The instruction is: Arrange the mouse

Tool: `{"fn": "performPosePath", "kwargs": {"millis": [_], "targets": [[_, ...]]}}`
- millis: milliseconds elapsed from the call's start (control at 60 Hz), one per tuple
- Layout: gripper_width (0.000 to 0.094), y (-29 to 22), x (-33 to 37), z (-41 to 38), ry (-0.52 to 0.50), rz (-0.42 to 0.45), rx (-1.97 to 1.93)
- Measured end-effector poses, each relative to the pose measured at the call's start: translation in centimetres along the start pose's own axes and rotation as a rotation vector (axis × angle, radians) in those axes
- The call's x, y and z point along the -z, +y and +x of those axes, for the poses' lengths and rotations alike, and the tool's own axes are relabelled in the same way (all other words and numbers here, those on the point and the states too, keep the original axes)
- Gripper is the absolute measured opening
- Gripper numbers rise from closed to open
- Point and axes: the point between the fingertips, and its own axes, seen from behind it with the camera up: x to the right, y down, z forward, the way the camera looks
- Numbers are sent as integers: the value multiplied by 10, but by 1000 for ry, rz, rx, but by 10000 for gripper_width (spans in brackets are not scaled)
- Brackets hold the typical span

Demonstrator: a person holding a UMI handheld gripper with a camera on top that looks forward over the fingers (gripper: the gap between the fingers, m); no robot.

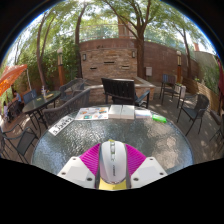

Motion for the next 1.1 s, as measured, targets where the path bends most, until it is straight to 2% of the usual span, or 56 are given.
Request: {"fn": "performPosePath", "kwargs": {"millis": [117, 250, 283, 333, 350, 400, 500, 750, 1100], "targets": [[362, 70, -44, -26, -17, -127, 12], [520, 108, -56, -29, -9, -210, 42], [620, 102, -54, -26, -1, -208, 47], [843, 91, -43, -26, 7, -188, 64], [872, 88, -37, -26, 9, -186, 67], [838, 75, -20, -25, 20, -168, 67], [868, 52, 22, -27, 41, -165, 68], [862, 22, 127, -41, 88, -161, 69], [870, 12, 176, -63, 112, -127, 98]]}}
